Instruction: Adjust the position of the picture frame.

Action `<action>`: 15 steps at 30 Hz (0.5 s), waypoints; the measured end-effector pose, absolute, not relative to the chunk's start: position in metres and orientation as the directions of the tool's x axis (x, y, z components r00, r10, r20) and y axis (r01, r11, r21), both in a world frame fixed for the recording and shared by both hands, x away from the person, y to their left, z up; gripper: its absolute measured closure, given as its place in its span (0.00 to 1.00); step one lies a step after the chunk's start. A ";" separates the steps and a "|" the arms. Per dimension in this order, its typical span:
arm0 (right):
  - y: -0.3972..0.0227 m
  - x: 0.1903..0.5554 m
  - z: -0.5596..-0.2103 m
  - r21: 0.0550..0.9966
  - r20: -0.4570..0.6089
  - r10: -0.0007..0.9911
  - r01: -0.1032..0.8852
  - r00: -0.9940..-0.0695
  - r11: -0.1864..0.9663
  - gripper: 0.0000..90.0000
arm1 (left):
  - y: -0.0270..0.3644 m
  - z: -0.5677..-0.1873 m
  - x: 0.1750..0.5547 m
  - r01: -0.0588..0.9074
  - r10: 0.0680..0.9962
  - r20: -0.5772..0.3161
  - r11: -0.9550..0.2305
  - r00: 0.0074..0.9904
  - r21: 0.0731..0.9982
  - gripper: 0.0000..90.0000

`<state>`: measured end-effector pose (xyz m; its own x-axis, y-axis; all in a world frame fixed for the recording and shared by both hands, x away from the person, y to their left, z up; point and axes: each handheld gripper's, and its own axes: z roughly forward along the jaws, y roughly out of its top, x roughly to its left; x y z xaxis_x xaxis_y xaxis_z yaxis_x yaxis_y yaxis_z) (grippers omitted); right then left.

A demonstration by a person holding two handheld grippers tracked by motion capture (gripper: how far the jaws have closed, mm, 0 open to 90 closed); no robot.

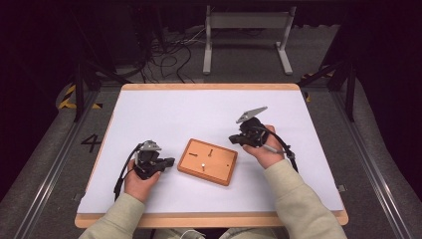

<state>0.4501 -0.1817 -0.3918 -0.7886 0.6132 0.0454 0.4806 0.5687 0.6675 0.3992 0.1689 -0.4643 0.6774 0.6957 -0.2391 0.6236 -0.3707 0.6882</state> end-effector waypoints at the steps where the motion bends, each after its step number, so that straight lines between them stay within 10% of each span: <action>1: -0.195 0.437 -0.391 0.683 0.035 0.624 0.475 -0.780 0.555 1.00 | 0.166 -0.464 0.400 0.621 0.669 -0.255 -0.388 0.698 0.681 1.00; 15: -0.241 0.394 -0.387 0.722 0.040 0.674 0.487 -0.738 0.491 1.00 | 0.135 -0.462 0.378 0.519 0.500 -0.245 -0.537 0.831 0.664 1.00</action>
<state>0.3941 -0.2412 -0.3870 -0.7376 0.6741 0.0395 0.4875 0.4911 0.7219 0.3781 0.1346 -0.4619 0.8306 0.5002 -0.2447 0.5193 -0.5374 0.6645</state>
